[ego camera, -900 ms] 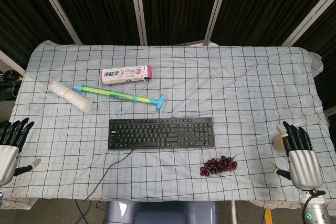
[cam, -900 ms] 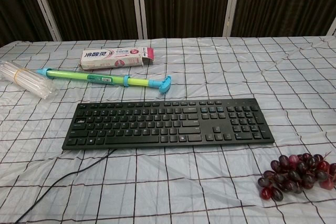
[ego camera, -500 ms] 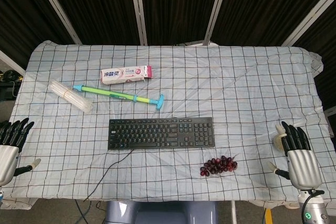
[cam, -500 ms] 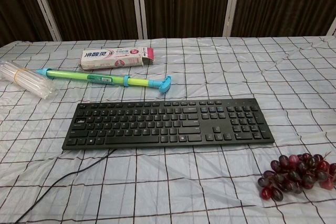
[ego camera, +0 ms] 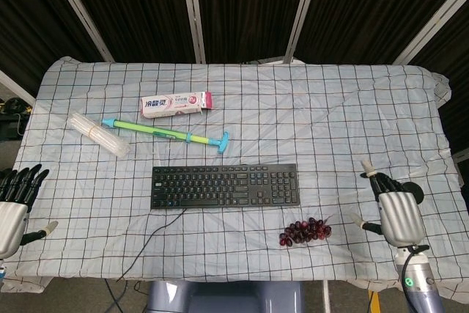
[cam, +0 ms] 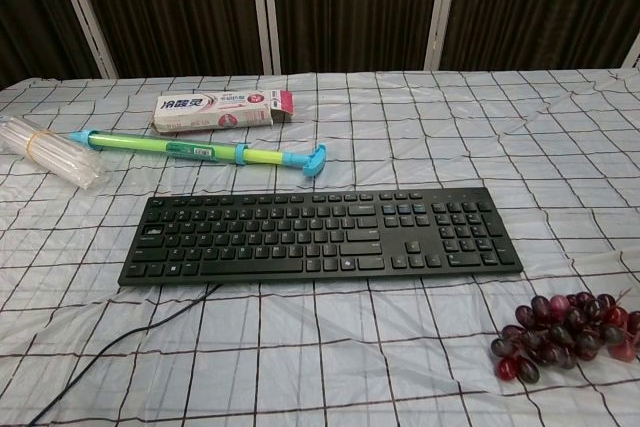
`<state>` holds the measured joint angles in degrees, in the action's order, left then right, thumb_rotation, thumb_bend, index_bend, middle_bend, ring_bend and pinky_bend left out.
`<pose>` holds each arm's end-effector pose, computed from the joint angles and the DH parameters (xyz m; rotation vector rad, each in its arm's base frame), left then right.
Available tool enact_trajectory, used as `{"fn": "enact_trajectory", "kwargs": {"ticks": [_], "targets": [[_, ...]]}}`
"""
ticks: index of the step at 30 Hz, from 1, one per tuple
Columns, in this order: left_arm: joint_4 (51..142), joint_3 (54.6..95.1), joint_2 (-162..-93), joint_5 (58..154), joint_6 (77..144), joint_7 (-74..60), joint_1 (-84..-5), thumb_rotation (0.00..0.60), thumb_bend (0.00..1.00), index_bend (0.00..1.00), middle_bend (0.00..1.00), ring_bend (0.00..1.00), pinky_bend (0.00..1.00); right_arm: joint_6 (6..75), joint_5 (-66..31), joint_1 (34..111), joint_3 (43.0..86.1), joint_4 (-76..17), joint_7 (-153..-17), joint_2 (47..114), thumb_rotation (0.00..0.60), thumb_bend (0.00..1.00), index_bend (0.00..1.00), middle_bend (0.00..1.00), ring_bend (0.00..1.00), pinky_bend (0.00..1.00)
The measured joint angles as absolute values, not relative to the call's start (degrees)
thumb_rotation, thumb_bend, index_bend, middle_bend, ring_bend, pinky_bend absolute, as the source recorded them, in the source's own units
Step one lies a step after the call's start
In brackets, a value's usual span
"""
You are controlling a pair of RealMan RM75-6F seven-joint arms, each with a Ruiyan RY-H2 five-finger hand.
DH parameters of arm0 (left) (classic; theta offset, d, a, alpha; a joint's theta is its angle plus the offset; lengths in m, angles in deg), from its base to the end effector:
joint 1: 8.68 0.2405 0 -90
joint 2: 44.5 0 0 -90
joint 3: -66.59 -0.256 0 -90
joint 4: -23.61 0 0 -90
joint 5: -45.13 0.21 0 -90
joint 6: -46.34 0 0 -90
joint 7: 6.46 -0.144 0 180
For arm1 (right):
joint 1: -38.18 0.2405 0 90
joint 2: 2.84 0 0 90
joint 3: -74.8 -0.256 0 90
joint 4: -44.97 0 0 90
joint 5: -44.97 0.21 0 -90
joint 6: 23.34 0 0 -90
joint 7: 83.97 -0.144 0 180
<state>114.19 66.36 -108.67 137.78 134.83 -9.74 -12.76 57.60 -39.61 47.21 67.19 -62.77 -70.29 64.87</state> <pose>-0.3049 0.1650 0.1553 -1.4983 -0.7924 -0.8949 -0.2309 -0.2090 0.1259 1.4245 -0.9333 1.0443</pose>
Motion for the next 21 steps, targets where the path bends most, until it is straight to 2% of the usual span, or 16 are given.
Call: {"fn": "enact_trajectory", "kwargs": {"ticks": [1,4,10,15,21], "targets": [[114.22,66.39,-108.64,137.74,134.86,-9.72,-12.75,0.6,0.08,0.0,0.0,0.0,0.0,56.2,-37.94,48.29,66.35,-64.01,-69.21,64.93,0.6,0.2,0.07,0.82,0.74,0.71],[114.24,66.46,-108.6,137.64,134.95,-9.56,-12.72,0.6,0.08,0.0,0.0,0.0,0.0,52.89,-33.45,50.88,64.57,-66.68,-66.0,65.18,0.6,0.34,0.08,0.88,0.82,0.77],[114.22,66.54,-108.42,137.53,134.99,-8.95,-12.74,0.6,0.08,0.0,0.0,0.0,0.0,46.88,-18.33,57.64,61.64,-71.1,-54.25,66.94,0.6,0.49,0.1,0.94,0.89,0.8],[114.18,66.61,-108.31,137.41,134.96,-8.48,-12.77,0.6,0.08,0.0,0.0,0.0,0.0,45.56,-4.15,63.9,60.35,-72.84,-44.5,70.79,0.6,0.53,0.13,0.95,0.9,0.8],[114.32,66.7,-108.1,137.18,134.92,-7.84,-12.8,0.6,0.08,0.0,0.0,0.0,0.0,47.19,9.41,72.35,59.38,-72.18,-35.95,79.89,0.6,0.54,0.14,0.95,0.91,0.81]]}}
